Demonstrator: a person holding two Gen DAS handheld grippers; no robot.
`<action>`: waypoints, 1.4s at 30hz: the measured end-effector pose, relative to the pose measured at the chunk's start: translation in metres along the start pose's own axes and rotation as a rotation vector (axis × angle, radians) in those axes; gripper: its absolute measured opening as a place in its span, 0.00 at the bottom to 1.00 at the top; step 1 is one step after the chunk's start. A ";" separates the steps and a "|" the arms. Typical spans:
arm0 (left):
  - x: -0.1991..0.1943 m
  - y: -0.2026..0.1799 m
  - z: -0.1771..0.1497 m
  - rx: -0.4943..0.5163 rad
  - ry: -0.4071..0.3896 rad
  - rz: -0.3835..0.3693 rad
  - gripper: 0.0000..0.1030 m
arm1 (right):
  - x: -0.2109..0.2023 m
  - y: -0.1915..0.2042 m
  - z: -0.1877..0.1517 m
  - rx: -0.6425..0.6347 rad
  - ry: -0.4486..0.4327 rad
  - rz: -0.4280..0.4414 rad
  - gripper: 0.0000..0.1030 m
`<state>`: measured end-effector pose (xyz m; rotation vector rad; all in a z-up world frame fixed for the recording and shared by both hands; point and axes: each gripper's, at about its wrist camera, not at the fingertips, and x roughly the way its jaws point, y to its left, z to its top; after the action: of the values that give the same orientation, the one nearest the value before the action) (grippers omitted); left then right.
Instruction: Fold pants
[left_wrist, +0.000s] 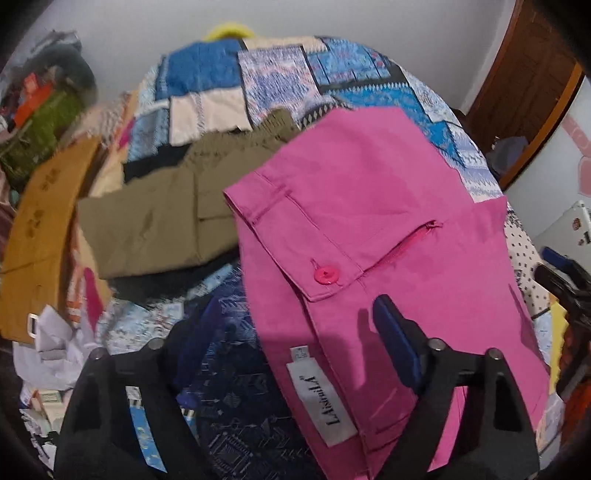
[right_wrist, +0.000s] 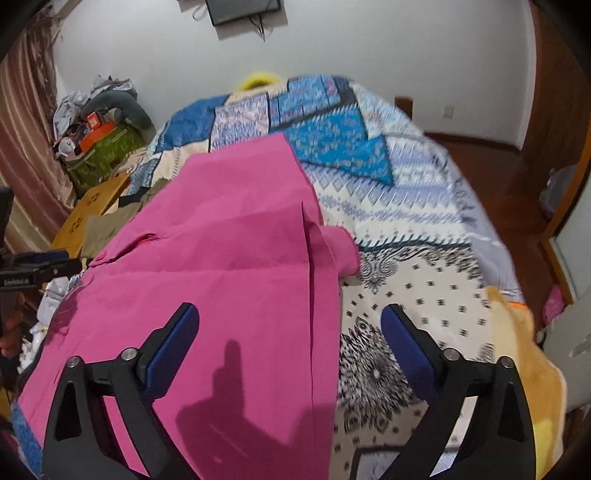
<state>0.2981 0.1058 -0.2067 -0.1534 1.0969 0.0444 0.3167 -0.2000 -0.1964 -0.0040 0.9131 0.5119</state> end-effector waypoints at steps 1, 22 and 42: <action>0.004 0.000 0.000 0.004 0.021 -0.029 0.77 | 0.007 -0.004 0.002 0.014 0.016 0.012 0.87; 0.035 -0.003 0.007 0.088 0.117 -0.128 0.62 | 0.064 -0.024 0.009 0.044 0.193 0.108 0.05; 0.036 0.023 -0.001 0.050 0.129 -0.076 0.58 | 0.025 -0.024 -0.021 0.063 0.199 0.034 0.03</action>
<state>0.3110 0.1269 -0.2411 -0.1548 1.2190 -0.0620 0.3232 -0.2151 -0.2337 0.0175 1.1252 0.5204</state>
